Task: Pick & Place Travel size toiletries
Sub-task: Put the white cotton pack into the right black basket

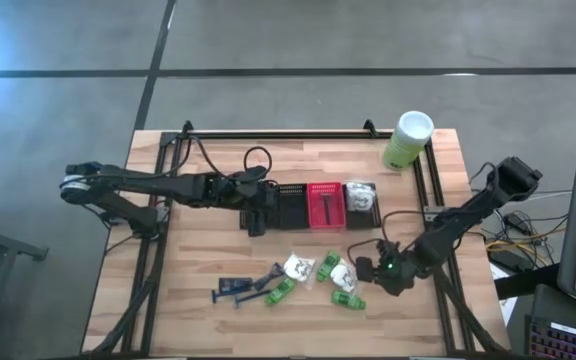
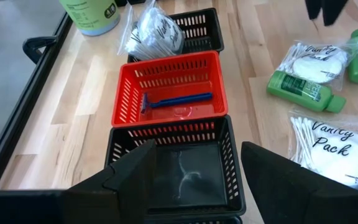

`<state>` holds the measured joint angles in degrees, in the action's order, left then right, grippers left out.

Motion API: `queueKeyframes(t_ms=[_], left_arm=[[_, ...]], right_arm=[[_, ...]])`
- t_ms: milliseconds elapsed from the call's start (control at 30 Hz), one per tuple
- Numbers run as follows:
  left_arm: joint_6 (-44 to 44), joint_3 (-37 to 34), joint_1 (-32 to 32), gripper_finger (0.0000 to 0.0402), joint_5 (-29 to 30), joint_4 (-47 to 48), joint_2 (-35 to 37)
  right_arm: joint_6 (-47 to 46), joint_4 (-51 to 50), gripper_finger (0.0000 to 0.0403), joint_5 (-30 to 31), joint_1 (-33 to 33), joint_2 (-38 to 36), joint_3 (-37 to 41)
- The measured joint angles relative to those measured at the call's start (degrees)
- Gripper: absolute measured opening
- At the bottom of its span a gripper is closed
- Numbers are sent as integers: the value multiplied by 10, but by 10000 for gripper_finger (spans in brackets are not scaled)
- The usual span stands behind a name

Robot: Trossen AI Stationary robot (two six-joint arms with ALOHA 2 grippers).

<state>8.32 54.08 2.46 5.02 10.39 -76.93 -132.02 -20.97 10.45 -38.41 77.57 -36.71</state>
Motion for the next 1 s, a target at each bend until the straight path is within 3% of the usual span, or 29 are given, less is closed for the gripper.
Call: queueKeyframes(t_ms=[300,467,733,1000], left_arm=[[0,0,0,241,0,-1,0],[0,0,0,241,-1,-1,0],[0,0,1,241,-1,-1,0],[0,0,1,241,-1,-1,0]], right_arm=[[-1,137,257,0,-7,98,-1],[-4,145,251,4,-7,137,-23],[-9,150,257,60,-3,161,-38],[0,132,183,101,-2,160,-37]])
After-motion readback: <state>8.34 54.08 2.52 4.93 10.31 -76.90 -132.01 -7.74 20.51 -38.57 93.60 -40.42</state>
